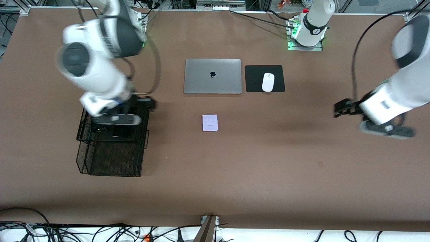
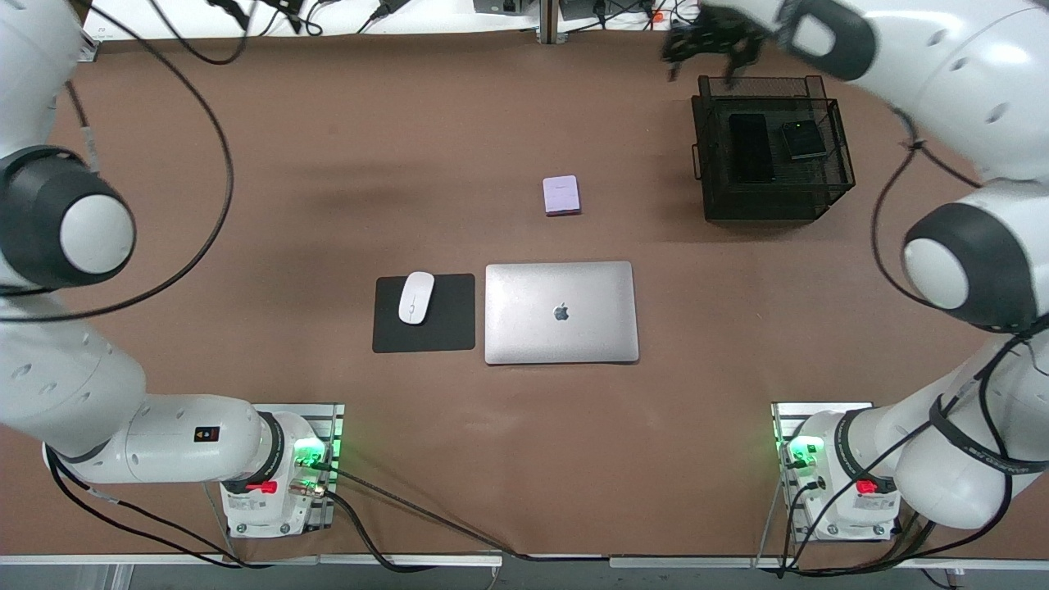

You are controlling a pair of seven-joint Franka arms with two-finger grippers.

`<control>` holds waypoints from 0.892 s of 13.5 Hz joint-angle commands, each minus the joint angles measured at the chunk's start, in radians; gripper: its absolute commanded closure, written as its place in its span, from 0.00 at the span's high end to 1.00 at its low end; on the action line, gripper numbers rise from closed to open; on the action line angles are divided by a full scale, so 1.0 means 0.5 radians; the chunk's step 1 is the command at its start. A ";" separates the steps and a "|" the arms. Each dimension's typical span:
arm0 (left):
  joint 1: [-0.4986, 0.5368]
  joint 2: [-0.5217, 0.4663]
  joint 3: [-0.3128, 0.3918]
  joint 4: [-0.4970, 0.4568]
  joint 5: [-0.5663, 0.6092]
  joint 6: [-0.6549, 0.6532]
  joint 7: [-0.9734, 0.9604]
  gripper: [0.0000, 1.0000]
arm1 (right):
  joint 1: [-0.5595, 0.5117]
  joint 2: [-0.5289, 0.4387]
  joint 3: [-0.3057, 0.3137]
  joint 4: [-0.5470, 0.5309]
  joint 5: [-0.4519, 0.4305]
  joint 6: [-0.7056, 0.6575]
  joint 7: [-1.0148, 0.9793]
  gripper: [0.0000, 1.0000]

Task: Place phones with both arms
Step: 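Release the smartphone in the basket and grasp the Huawei with the right gripper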

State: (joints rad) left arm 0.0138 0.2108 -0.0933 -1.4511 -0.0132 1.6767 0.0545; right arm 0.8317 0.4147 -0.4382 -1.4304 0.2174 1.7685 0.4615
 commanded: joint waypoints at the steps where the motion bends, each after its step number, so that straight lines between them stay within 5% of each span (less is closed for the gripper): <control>1: -0.080 -0.568 0.137 -0.713 -0.035 0.334 0.047 1.00 | -0.016 0.335 0.182 0.417 0.013 -0.030 0.346 1.00; 3: -0.077 -0.612 0.162 -0.801 -0.023 0.313 0.099 1.00 | 0.048 0.523 0.260 0.608 0.007 -0.015 0.476 1.00; 7: -0.083 -0.523 0.278 -0.687 -0.023 0.233 0.222 1.00 | 0.214 0.765 0.266 0.609 0.013 0.218 0.485 1.00; 12: -0.083 -0.498 0.260 -0.675 -0.020 0.230 0.207 1.00 | 0.233 0.842 0.284 0.269 0.019 0.610 0.268 1.00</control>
State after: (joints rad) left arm -0.0153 -0.0482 0.0337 -1.8075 -0.0160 1.7925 0.1429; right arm 0.9473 0.8497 -0.3008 -1.2232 0.2174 2.0040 0.6471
